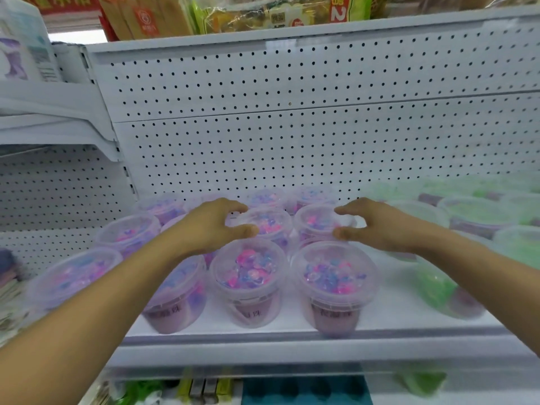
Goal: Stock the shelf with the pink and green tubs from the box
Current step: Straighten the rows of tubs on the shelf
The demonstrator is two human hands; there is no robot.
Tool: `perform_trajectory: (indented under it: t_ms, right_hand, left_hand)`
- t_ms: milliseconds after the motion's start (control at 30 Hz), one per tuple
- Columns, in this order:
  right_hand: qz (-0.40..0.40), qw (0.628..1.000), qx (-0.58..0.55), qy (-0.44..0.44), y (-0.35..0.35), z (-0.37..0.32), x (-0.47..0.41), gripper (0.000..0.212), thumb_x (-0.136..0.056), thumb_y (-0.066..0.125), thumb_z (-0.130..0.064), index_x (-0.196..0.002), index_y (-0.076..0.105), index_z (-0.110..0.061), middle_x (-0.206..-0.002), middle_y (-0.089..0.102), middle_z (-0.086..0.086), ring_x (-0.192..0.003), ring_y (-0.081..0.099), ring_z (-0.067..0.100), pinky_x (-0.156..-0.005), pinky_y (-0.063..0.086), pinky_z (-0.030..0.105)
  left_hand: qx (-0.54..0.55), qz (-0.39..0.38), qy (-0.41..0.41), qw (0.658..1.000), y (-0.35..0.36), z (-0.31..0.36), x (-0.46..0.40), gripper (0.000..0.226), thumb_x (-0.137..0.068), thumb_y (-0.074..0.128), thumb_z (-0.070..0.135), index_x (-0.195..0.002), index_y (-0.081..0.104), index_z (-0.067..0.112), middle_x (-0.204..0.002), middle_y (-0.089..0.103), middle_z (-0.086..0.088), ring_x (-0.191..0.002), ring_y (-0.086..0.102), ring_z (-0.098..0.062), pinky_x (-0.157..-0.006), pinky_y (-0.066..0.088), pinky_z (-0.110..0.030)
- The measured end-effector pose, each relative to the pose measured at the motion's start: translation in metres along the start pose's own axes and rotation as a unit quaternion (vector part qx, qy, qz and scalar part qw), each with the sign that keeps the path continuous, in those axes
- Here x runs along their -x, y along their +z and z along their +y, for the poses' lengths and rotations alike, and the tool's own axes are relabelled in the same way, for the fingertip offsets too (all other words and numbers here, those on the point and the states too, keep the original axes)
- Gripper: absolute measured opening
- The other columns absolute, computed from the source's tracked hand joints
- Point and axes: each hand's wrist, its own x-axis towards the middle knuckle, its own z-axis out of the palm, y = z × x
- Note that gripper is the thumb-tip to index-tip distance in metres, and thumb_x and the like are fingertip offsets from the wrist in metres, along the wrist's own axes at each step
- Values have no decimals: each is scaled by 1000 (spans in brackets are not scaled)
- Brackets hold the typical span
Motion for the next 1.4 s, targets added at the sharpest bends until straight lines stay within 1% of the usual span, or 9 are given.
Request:
perform_trajectory:
  t_ms: [100, 200, 267, 400, 567, 700, 800, 1133, 1400]
  right_hand:
    - [44, 997, -16, -58, -5, -4, 29, 58, -79, 56, -60, -133, 49, -40, -147, 36, -9, -134, 33, 6, -104, 27, 23]
    - [-17, 991, -42, -125, -7, -13, 69, 55, -66, 56, -77, -119, 50, -62, -144, 29, -32, -132, 25, -11, -105, 26, 22]
    - [-55, 987, -27, -147, 2, -16, 86, 54, -60, 57, -81, -112, 49, -69, -141, 24, -41, -129, 19, -21, -103, 26, 17]
    - [-30, 986, 7, -165, 16, -15, 89, 45, -63, 56, -73, -107, 50, -67, -138, 35, -33, -123, 22, -22, -97, 25, 7]
    - [-40, 987, 45, -146, 4, -15, 91, 45, -61, 55, -73, -106, 51, -65, -133, 40, -31, -121, 34, -11, -98, 28, 15]
    - [-49, 988, 65, -134, 0, -15, 89, 46, -72, 67, -59, -116, 55, -55, -128, 41, -31, -115, 37, -9, -88, 29, 12]
    - [-44, 988, 54, -140, 2, -14, 88, 41, -72, 68, -58, -110, 53, -59, -128, 42, -29, -120, 38, -6, -95, 30, 16]
    - [-78, 983, 71, -149, -4, -11, 82, 47, -77, 66, -54, -121, 48, -56, -130, 37, -31, -123, 32, -5, -100, 27, 17]
    - [-136, 971, 127, -149, -14, -17, 66, 64, -70, 63, -68, -128, 39, -56, -130, 29, -36, -126, 28, -7, -107, 29, 24]
  left_hand:
    - [66, -13, 51, 996, -7, 4, 38, 59, -74, 61, 61, -128, 51, 42, -137, 42, 27, -122, 38, 9, -104, 30, -22]
    - [85, -89, 89, 988, -3, 0, 74, 60, -64, 67, 64, -120, 49, 57, -138, 32, 39, -127, 23, 24, -109, 21, -17]
    - [33, -98, 100, 990, 6, -6, 83, 59, -64, 71, 63, -118, 48, 60, -143, 26, 37, -133, 18, 18, -109, 17, -16]
    - [-31, -22, 104, 994, 19, 2, 82, 41, -73, 74, 50, -110, 55, 51, -144, 39, 23, -135, 33, -1, -108, 25, -22]
    - [14, -9, 80, 997, 19, 13, 82, 34, -72, 79, 42, -103, 66, 43, -137, 51, 19, -130, 41, -4, -104, 30, -23]
    - [36, -12, 62, 997, 19, 16, 81, 29, -69, 81, 43, -96, 69, 42, -131, 57, 18, -127, 45, -5, -105, 35, -30]
    - [34, -6, 56, 998, 20, 17, 80, 29, -67, 82, 44, -93, 69, 41, -127, 59, 16, -124, 48, -6, -105, 38, -32]
    - [-17, -23, 58, 998, 22, 16, 79, 36, -74, 75, 49, -107, 62, 43, -126, 54, 25, -122, 45, -2, -102, 34, -24]
    - [-20, -49, 58, 997, 22, 14, 79, 46, -76, 67, 60, -118, 57, 43, -129, 49, 27, -122, 41, 3, -105, 35, -27]
